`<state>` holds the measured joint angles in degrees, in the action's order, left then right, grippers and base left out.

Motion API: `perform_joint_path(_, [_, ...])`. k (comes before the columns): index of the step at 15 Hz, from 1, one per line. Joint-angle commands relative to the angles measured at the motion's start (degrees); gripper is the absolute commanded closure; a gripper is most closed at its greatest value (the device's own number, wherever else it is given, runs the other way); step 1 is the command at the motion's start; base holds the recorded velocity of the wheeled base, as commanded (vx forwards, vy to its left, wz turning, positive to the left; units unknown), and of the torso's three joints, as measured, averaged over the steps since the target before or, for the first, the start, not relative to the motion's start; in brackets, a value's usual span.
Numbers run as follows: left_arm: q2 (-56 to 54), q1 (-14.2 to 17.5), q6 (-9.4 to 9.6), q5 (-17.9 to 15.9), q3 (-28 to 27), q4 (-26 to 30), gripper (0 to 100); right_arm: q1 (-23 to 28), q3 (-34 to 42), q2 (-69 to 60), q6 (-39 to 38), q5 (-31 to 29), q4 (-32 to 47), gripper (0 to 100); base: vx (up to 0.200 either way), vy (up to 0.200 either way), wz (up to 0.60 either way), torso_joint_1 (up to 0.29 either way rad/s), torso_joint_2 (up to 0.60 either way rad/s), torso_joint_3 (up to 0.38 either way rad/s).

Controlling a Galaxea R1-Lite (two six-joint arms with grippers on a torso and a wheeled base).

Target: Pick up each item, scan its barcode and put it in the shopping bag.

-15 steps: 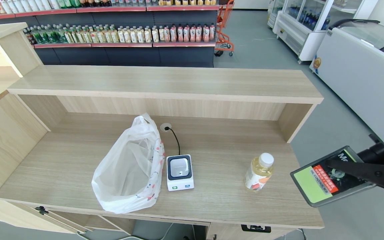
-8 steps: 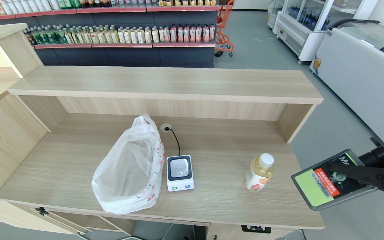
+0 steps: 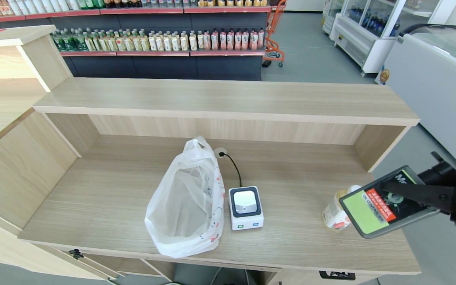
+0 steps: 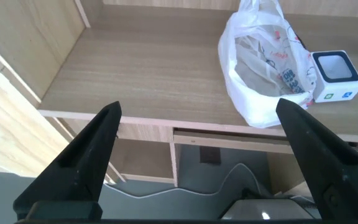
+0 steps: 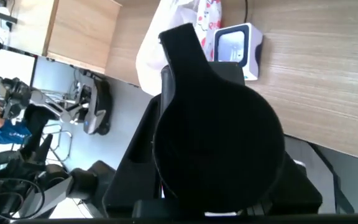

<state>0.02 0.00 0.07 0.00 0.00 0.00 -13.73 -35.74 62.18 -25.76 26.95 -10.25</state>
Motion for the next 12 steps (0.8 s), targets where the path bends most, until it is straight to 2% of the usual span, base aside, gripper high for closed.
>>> perform_joint_path(1, [0.0, 0.0, 0.19, 0.0, 0.0, 0.0, 0, -0.1, -1.2, 7.0, 0.0, -0.1, -4.3, 100, 0.0, 0.2, 0.0, 0.002, 0.01, 0.002])
perform_joint_path(6, [0.0, 0.0, 0.01, 0.0, -0.1, 0.0, 0, 0.7, -1.0, 23.5, 3.8, -2.3, -16.5, 100, 0.0, 0.2, 0.0, 0.003, 0.0, 0.0])
perform_joint_path(8, [0.1, 0.0, -0.07, 0.0, 0.0, 0.0, 0, 0.8, -0.6, 28.9, 4.7, -2.8, -20.1, 100, 0.0, 0.0, 0.0, 0.0, 0.0, 0.0])
perform_joint_path(10, [0.1, 0.0, -0.07, 0.0, 0.0, 0.0, 0, 0.8, 0.9, 33.4, 10.0, -2.9, -24.1, 100, 0.0, 0.0, 0.0, 0.0, 0.0, 0.0])
perform_joint_path(12, [0.0, 0.0, -0.07, 0.0, 0.0, 0.0, 0, 0.9, 1.1, 37.7, 10.6, -3.1, -27.7, 100, 0.0, 0.0, 0.0, 0.0, 0.0, 0.0])
